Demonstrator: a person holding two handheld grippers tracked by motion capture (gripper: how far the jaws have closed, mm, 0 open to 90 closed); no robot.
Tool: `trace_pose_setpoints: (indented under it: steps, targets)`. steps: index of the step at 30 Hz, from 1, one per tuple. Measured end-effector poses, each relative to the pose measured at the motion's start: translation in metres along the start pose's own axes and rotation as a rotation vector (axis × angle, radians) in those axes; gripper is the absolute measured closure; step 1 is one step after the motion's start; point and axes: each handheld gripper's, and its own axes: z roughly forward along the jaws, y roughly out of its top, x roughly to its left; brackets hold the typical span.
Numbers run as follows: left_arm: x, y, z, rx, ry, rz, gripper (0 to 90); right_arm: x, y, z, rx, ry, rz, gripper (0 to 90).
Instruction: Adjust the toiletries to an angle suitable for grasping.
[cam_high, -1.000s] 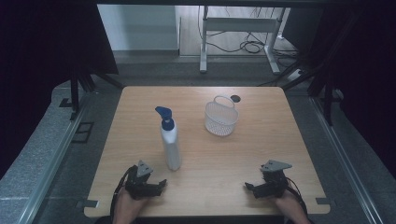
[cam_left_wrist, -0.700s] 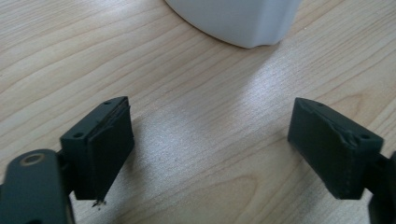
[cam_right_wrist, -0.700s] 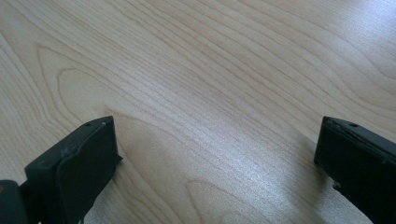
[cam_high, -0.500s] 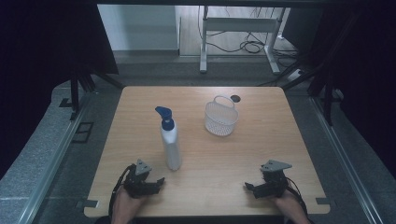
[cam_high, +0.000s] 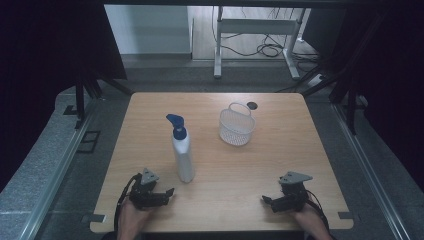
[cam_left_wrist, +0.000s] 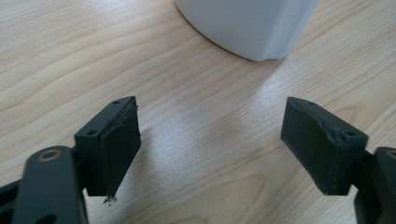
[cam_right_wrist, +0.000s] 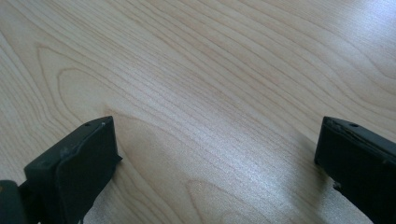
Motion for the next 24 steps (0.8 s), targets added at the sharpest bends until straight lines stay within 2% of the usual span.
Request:
trace_pose_setpoints:
  steps: [2, 10, 24]
  targets:
    - [0.002, 0.001, -0.001, -0.009, 0.006, -0.005, 24.7, 0.0, 0.0, 0.0, 0.0, 0.0, 0.0, 0.0]
    - [0.005, 0.004, -0.002, -0.03, -0.018, -0.019, 36.9, 0.0, 0.0, 0.0, 0.001, -0.001, 0.0, 0.0]
    - [0.013, 0.015, 0.003, -0.038, -0.004, -0.047, 51.1, 0.0, 0.0, 0.0, 0.001, -0.003, 0.0, 0.0]
